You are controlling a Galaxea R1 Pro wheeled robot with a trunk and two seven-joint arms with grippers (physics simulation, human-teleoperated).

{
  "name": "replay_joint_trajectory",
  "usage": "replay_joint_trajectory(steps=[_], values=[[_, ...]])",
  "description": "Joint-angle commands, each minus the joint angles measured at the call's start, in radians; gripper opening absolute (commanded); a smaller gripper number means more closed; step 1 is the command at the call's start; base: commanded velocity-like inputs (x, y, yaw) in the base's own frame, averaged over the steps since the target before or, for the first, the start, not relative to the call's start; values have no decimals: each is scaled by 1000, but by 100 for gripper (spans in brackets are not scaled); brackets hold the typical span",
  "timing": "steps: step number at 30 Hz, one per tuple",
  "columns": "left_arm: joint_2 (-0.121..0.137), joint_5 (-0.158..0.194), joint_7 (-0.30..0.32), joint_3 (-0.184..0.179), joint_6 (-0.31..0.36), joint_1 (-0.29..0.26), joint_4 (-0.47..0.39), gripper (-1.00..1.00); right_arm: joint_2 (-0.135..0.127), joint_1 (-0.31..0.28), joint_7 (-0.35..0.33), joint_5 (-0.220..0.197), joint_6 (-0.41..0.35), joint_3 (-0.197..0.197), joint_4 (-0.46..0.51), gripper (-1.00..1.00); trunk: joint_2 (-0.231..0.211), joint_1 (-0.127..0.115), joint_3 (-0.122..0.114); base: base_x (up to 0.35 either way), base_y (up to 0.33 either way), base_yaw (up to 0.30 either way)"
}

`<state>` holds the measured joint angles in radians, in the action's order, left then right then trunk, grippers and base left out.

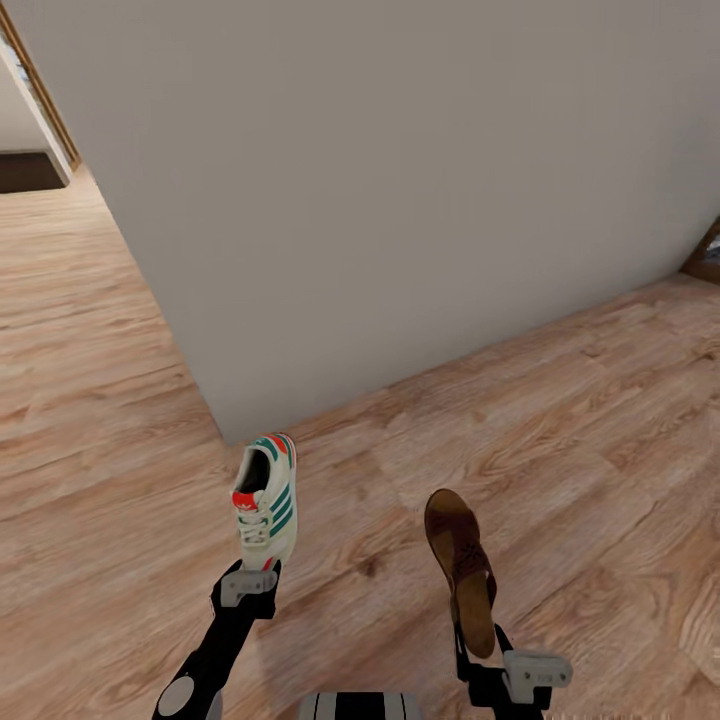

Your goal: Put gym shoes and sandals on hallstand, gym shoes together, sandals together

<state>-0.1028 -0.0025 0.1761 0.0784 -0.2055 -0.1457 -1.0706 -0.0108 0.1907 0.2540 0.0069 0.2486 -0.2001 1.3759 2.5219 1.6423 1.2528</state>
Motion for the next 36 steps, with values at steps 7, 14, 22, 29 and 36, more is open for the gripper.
replay_joint_trajectory(steps=[7,14,22,29,36], values=[[0,-2,3,-72,-1,0,-1,-100,0,-2,20,-5,2,88,0,-100,0,0,-4,0,0,-282],[-1,2,2,-200,-2,0,-1,-100,0,-3,25,-6,13,142,-8,-100,0,0,-8,0,0,-264],[-1,4,0,-250,-2,0,-1,-100,-1,-5,34,-2,19,161,-18,-100,0,0,-10,0,0,-91],[-15,13,-9,-236,6,-40,-35,-100,-2,-17,25,23,21,148,17,-100,0,0,-10,0,0,0],[-15,13,-9,-236,6,-52,-35,-100,-2,-17,25,23,21,148,17,-100,0,0,-10,0,0,0]])
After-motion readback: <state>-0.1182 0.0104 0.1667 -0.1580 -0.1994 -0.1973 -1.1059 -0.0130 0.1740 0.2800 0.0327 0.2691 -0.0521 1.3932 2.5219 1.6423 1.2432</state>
